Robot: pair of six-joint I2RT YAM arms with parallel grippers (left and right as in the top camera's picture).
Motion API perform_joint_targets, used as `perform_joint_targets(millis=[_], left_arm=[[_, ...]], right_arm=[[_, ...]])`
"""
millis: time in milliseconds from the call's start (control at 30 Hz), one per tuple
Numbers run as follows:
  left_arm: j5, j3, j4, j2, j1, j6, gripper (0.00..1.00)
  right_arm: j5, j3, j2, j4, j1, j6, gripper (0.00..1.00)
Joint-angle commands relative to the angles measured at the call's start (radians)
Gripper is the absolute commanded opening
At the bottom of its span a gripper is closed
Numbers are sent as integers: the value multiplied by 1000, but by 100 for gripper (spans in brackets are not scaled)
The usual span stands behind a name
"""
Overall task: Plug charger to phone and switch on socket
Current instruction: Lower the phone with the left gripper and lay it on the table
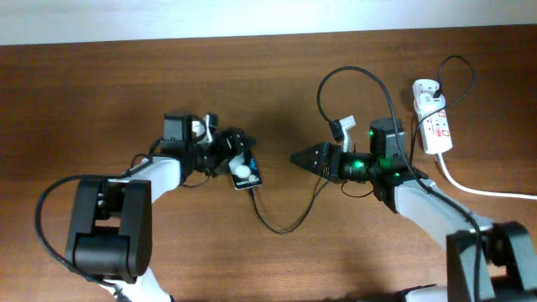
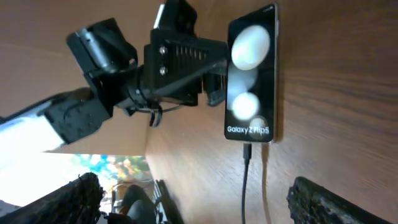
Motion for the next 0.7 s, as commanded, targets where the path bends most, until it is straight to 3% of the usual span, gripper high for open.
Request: perform_joint_targets(millis=[0,167,333,433,533,633,667], left_arm=[[-261,-18,-211,82,71,36,99],[-454,105,-475,82,71,77,99],[-510,229,-640,72,71,85,99],[-509,300,-695,-9,70,148,99],[-506,327,-693,-153,57,206,99],[-502,330,-674,-324,20,344,99],[-502,330,-667,-370,0,385,99]], right_arm=[[100,29,-93,-132,-5,-128,99],[349,176,-194,-595,-5,-360,99],[684,381,-217,-924,-5,-412,99],[858,479,-217,-995,-15,-412,99],[872,504,-211,-988,-108,-434,97],[798,505,-158,-975,-339,-434,77],[780,506,-137,-964,-398,-434,74]])
